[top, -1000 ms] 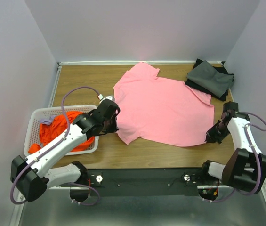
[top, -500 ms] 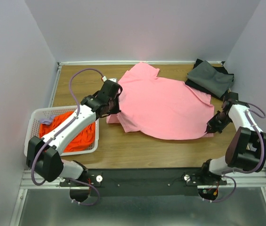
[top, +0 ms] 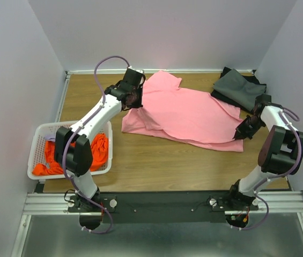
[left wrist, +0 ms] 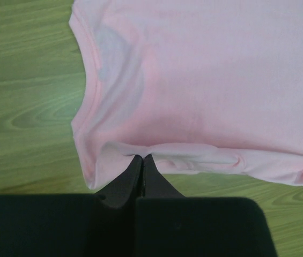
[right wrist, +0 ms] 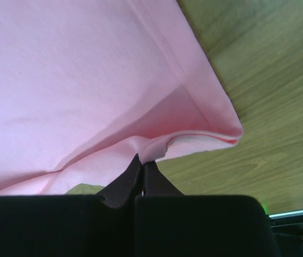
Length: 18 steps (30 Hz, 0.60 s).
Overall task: Fold and stack the t-shirts
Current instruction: Fold the tshirt
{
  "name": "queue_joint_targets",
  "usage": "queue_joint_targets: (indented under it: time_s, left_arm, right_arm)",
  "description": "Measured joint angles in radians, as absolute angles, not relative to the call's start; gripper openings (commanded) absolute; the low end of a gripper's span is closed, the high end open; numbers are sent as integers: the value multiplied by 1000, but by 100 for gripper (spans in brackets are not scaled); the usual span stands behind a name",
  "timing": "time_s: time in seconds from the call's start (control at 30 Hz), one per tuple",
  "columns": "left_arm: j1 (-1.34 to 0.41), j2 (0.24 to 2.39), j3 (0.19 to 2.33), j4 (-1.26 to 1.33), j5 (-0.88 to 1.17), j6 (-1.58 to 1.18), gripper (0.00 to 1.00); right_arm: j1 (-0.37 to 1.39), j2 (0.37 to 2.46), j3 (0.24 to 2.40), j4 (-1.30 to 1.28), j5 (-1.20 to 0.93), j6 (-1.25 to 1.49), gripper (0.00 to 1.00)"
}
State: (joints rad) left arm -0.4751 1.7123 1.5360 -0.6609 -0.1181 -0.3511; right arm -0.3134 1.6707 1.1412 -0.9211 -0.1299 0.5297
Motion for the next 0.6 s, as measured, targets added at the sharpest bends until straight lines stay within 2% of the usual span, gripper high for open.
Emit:
queue_joint_targets:
  time_s: [0.6]
  left_arm:
    - [-410,1904,1770,-698,-110,-242,0]
  right_arm:
    - [-313,1796,1267,-913,-131,536,2]
